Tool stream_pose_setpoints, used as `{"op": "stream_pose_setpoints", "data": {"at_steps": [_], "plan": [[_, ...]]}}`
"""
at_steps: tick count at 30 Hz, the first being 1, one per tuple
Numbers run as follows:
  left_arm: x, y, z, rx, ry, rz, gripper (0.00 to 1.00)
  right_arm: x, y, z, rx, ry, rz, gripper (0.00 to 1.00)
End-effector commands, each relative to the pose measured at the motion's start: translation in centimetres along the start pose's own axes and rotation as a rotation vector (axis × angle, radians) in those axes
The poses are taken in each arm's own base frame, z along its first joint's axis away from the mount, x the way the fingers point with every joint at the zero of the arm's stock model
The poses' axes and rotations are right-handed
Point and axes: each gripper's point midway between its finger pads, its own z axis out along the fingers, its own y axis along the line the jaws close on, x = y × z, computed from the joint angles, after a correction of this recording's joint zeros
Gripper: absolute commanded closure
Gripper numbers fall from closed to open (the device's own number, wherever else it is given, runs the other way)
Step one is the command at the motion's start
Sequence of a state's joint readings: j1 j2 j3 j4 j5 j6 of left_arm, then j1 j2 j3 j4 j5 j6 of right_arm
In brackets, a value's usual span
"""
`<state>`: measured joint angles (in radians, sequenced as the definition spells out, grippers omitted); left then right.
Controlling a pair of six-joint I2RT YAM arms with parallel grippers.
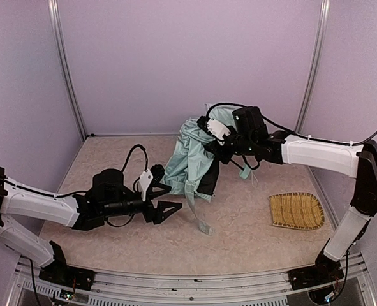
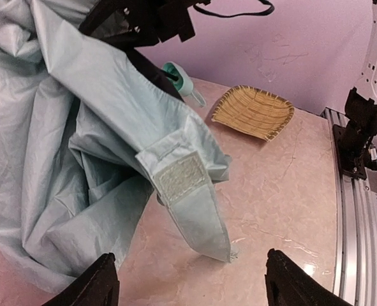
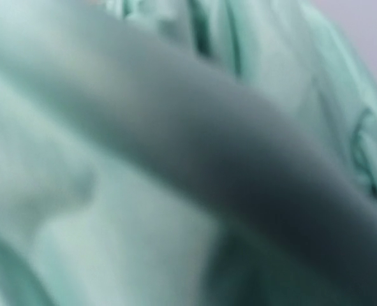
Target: Put away the umbrella
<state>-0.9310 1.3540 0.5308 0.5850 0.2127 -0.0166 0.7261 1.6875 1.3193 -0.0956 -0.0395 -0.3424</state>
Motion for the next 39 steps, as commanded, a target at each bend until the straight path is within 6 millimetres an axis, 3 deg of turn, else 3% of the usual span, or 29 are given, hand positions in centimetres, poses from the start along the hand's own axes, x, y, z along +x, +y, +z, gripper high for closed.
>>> {"op": "stream_pose_setpoints", "data": {"at_steps": [1,6,9,13,15,18,19,24,26,32,35,39], "plan": [[-1.8,0.1,1.5,0.017,-0.067,0.051,0.22,-5.0,-2.0,-3.0,0.058,-0.162,0.020,1.00],[-2.1,0.4,2.7,0.018,-0.110,0.077,0.19,-7.0,-1.7,-4.5,0.021,-0.231,0.056,1.00],[-2.8,-0.7,3.1,0.075,-0.157,0.092,0.20,-7.9,-1.7,-5.2,0.006,-0.259,0.064,1.00],[-3.2,-2.5,3.8,0.149,-0.190,0.126,0.28,-8.5,-1.8,-5.7,0.005,-0.276,0.066,1.00],[-3.0,-2.9,4.3,0.166,-0.178,0.123,0.43,-8.6,-2.0,-5.8,0.014,-0.273,0.067,1.00],[-2.5,-2.9,4.1,0.168,-0.161,0.117,0.94,-8.4,-2.5,-6.3,0.029,-0.266,0.071,1.00],[-2.4,-2.8,3.8,0.162,-0.158,0.117,1.00,-8.4,-2.8,-6.6,0.036,-0.264,0.072,1.00],[-1.1,-0.6,2.3,0.072,-0.068,0.160,1.00,-6.8,-4.7,-8.3,0.061,-0.216,0.064,1.00],[0.3,0.7,2.0,0.031,0.003,0.179,1.00,-7.0,-4.7,-9.3,0.058,-0.218,0.020,1.00],[2.0,5.9,2.2,-0.123,0.116,0.291,1.00,-8.5,1.3,-12.2,-0.200,-0.276,-0.171,1.00],[2.0,8.3,3.2,-0.174,0.140,0.330,1.00,-7.8,3.9,-12.5,-0.220,-0.248,-0.269,1.00],[1.4,9.9,4.8,-0.204,0.139,0.392,1.00,-6.5,5.9,-12.4,-0.216,-0.197,-0.334,1.00]]}}
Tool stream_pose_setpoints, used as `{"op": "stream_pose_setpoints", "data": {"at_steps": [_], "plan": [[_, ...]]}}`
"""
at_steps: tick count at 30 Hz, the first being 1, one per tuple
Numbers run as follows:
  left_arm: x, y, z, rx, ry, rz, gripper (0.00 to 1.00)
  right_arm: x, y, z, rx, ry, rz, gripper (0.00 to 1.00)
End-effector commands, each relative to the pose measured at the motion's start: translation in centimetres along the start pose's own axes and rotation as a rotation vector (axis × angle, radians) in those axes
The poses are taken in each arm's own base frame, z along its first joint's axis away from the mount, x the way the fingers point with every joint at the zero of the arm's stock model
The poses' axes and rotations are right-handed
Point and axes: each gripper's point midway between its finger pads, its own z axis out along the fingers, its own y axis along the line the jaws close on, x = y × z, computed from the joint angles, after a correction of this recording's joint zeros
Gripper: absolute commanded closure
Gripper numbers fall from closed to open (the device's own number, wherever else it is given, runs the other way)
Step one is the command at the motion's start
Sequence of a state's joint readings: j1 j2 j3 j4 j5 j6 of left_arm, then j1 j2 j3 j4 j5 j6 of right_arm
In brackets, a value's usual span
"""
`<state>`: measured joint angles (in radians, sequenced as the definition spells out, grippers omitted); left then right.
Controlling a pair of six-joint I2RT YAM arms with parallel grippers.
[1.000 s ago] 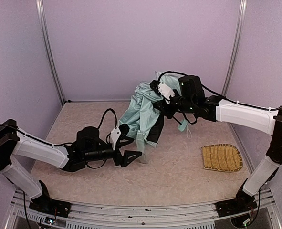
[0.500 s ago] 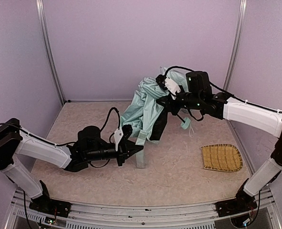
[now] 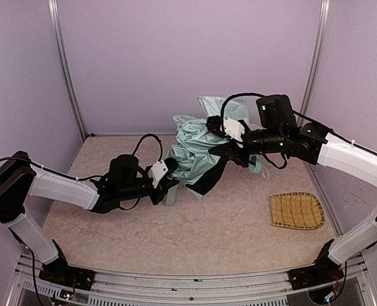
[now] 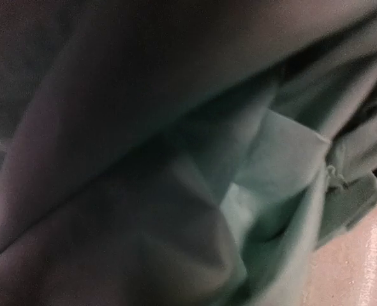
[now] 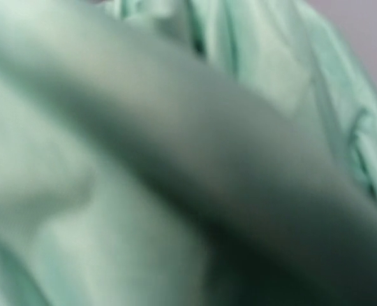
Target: Put away the umbrella
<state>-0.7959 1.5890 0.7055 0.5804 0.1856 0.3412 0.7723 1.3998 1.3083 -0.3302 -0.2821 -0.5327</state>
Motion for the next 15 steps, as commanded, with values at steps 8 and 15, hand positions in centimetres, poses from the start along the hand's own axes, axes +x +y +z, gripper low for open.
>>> {"op": "stream_pose_setpoints", "data": {"at_steps": [8,15], "plan": [[-0.2,5.7,4.6,-0.153,0.034,0.224,1.00,-0.5,7.7,-0.5,-0.102,0.033,-0.275,1.00],[-0.5,7.3,4.9,-0.206,-0.010,0.328,1.00,7.2,15.0,2.5,-0.252,0.149,-0.272,1.00]]}}
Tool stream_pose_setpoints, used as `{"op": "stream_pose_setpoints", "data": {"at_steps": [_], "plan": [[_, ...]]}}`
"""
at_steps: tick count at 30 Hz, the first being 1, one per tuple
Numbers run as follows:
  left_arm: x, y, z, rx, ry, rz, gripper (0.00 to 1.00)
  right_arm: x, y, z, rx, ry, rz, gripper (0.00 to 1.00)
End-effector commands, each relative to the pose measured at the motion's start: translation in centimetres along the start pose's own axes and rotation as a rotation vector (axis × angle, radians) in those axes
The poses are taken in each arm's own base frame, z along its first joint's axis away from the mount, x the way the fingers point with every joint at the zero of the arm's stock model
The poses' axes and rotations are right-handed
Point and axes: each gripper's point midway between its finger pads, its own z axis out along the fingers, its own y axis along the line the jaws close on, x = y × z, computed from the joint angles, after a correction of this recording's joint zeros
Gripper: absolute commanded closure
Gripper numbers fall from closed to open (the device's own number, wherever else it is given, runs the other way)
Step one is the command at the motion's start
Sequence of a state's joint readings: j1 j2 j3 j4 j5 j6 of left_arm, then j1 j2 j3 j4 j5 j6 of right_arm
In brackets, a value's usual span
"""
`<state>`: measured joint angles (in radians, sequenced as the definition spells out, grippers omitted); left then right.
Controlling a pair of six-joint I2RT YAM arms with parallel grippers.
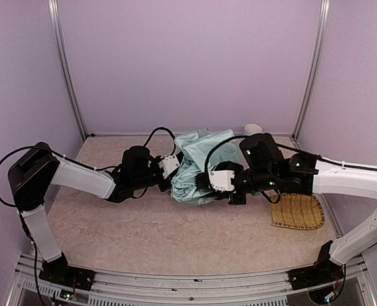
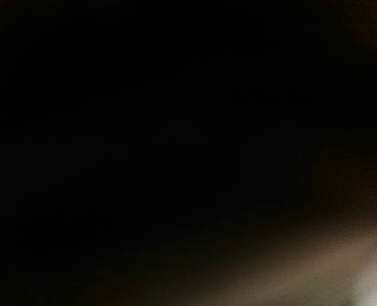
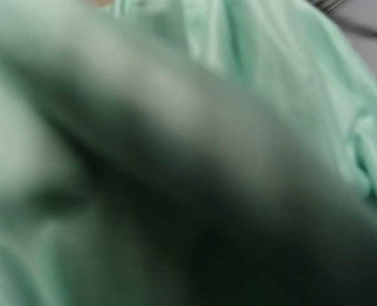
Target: Put away the umbrella
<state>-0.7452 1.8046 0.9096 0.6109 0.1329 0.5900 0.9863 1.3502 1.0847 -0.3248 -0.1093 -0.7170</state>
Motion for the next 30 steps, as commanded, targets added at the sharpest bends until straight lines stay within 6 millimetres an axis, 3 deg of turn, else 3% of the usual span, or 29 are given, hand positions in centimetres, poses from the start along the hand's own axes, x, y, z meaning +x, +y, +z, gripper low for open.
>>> {"op": "stream_pose_setpoints", "data": {"at_steps": [1,5,10,15,21,26,30], "plan": [[-0.2,2.6,0.3,-0.110,-0.034,0.107,1.00,1.6,6.5,2.4,-0.142,0.008,-0.031,1.00],[-0.4,1.9,0.2,-0.149,-0.055,0.176,1.00,3.2,10.0,5.0,-0.228,0.022,0.009,1.00],[-4.0,1.3,-1.0,-0.264,-0.146,0.289,1.00,4.8,13.7,8.0,-0.313,0.124,0.005,1.00],[-6.1,1.8,-1.9,-0.283,-0.197,0.306,1.00,6.1,16.0,9.2,-0.380,0.182,0.014,1.00],[-1.4,1.8,-1.1,-0.273,-0.090,0.296,1.00,5.8,19.0,9.2,-0.526,0.157,0.117,1.00],[0.6,2.4,-0.5,-0.334,-0.054,0.283,1.00,7.9,21.5,10.1,-0.634,0.264,0.182,1.00],[3.1,2.6,0.4,-0.337,-0.001,0.266,1.00,9.8,22.5,10.5,-0.647,0.330,0.186,1.00]]}}
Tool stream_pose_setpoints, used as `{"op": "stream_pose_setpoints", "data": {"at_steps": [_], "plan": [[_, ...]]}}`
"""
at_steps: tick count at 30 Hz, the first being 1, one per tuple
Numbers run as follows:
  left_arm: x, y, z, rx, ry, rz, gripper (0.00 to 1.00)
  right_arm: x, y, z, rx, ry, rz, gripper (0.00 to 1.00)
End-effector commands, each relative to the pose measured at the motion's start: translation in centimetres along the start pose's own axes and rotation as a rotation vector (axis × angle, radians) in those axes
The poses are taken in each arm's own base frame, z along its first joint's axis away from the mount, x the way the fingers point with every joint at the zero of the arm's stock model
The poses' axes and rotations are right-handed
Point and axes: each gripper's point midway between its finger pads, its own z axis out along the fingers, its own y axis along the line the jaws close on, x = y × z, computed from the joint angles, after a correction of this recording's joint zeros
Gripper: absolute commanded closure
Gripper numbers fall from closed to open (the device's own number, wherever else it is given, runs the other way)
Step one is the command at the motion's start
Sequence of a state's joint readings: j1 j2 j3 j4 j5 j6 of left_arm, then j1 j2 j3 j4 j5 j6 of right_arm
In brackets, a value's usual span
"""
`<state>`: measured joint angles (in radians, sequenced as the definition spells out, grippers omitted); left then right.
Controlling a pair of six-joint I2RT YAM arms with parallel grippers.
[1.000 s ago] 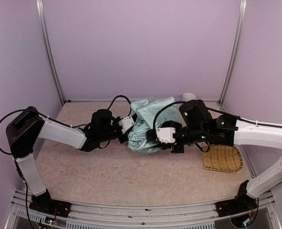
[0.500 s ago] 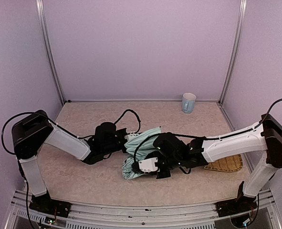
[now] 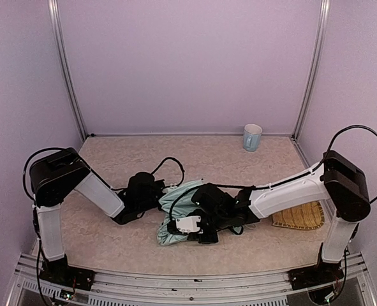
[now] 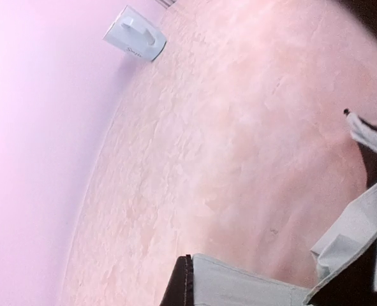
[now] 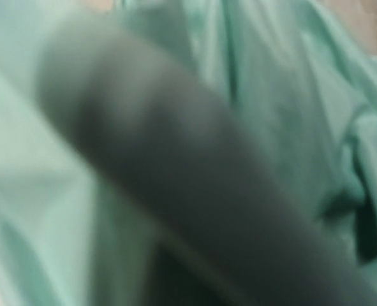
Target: Put away the umbrella
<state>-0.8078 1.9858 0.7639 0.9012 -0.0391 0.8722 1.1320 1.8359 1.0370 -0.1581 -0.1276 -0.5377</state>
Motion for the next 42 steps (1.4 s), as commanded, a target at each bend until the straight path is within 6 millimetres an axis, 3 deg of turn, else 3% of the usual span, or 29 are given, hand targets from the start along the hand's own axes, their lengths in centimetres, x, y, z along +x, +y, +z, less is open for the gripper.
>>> {"op": "stream_pose_setpoints", "data": {"at_steps": [1,3,5,8,12,14,16,20,24,27,30,34,36,39,42], "plan": [[-0.8,7.7,0.2,-0.277,-0.049,-0.047,1.00,4.3,7.7,1.1,-0.306,0.138,0.061,1.00],[0.2,7.4,0.3,-0.270,-0.022,-0.044,0.92,4.7,7.5,1.1,-0.302,0.150,0.072,1.00],[1.4,7.7,0.3,-0.281,0.012,-0.046,0.78,4.8,7.2,1.1,-0.295,0.153,0.080,1.00],[4.5,9.5,0.6,-0.335,0.117,-0.073,0.40,5.4,7.0,1.1,-0.299,0.170,0.097,1.00],[9.6,15.0,0.6,-0.538,0.314,-0.138,0.10,5.9,7.0,1.5,-0.323,0.192,0.122,1.00],[11.2,17.5,-0.2,-0.637,0.378,-0.185,0.02,5.9,6.9,1.6,-0.338,0.200,0.140,1.00],[12.1,20.0,-1.6,-0.742,0.407,-0.245,0.01,6.0,6.9,1.7,-0.357,0.205,0.166,1.00],[10.2,23.6,-5.2,-0.859,0.341,-0.382,0.01,5.4,6.6,1.2,-0.425,0.199,0.255,1.00],[5.1,23.5,-8.1,-0.786,0.200,-0.487,0.01,4.8,6.0,0.6,-0.496,0.172,0.341,1.00],[0.5,20.9,-10.1,-0.686,0.136,-0.550,0.04,4.0,5.8,0.4,-0.567,0.139,0.397,1.00],[-6.7,14.6,-11.9,-0.460,0.007,-0.466,0.13,4.0,5.1,0.8,-0.621,0.122,0.455,1.00],[-12.5,5.4,-15.7,-0.116,-0.104,-0.363,0.26,5.2,3.9,1.6,-0.665,0.118,0.542,1.00],[-13.6,1.4,-17.7,0.035,-0.144,-0.347,0.32,5.5,3.3,1.8,-0.682,0.113,0.582,1.00],[-14.5,-1.9,-20.1,0.165,-0.218,-0.360,0.36,5.6,3.0,2.3,-0.708,0.120,0.615,1.00],[-14.0,-5.5,-20.8,0.267,-0.263,-0.237,0.32,5.7,3.1,2.8,-0.729,0.129,0.630,1.00]]}}
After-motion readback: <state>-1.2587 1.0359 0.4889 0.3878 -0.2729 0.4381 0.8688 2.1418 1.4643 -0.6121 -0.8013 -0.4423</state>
